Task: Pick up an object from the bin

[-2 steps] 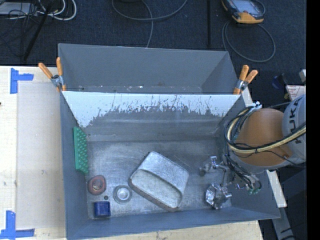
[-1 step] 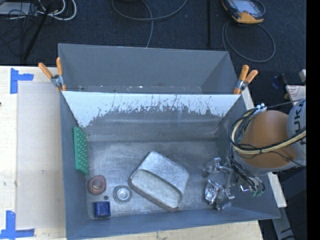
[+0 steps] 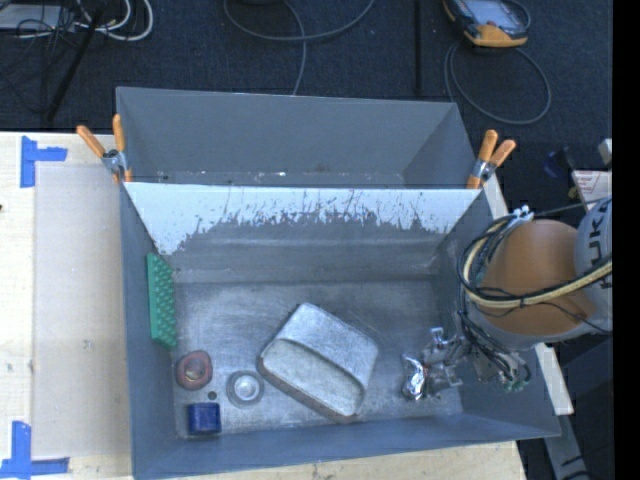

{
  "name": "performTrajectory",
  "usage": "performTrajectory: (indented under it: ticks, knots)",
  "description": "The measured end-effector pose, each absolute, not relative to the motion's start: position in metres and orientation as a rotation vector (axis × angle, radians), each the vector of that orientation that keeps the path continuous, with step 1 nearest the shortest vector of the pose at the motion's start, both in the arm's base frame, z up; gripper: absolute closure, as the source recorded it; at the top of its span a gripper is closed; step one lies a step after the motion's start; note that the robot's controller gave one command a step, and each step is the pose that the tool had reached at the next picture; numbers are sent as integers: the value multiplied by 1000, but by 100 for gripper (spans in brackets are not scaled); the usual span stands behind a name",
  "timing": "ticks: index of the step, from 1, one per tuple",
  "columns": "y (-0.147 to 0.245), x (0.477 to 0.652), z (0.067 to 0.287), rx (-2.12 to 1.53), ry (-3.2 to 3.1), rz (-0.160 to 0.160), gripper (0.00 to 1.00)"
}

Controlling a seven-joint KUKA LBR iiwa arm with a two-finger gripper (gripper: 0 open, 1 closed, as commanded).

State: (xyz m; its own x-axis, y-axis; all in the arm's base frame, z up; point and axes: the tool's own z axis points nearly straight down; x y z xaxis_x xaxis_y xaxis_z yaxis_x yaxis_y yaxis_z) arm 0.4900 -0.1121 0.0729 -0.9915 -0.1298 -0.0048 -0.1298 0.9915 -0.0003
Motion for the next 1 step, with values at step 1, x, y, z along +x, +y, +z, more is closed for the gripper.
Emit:
performTrajectory:
  ticks: [1]
  knots:
    - [-137,479,240,-534,3089,-5,100]
